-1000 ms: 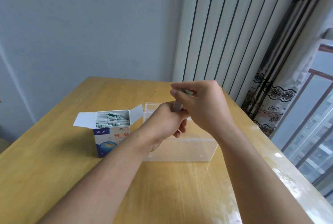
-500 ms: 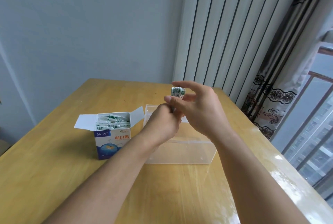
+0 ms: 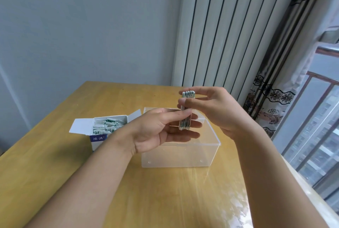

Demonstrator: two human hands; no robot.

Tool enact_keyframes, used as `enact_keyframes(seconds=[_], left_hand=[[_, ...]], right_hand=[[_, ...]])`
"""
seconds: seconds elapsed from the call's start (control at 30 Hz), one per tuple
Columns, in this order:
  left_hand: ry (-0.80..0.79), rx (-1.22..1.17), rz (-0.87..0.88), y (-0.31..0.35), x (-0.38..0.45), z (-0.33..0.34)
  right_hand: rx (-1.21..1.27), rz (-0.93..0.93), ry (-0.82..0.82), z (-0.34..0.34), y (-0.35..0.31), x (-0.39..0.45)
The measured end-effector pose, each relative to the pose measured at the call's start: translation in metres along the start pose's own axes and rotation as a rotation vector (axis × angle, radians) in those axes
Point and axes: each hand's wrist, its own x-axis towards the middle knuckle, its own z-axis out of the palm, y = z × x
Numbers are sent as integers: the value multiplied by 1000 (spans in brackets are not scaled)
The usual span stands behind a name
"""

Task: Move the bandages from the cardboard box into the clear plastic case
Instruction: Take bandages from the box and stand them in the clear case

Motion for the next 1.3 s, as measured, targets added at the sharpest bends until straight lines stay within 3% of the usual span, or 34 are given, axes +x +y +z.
enact_keyframes(seconds=[0.4, 1.0, 1.3], left_hand=[[124, -87, 63, -3, 4, 8], [48, -120, -2, 1, -2, 6], [-48, -308, -40, 5, -10, 5]], right_hand=[[97, -15, -83, -1, 0, -1], [72, -31, -193, -2, 2, -2], [491, 48, -487, -9, 16, 4]])
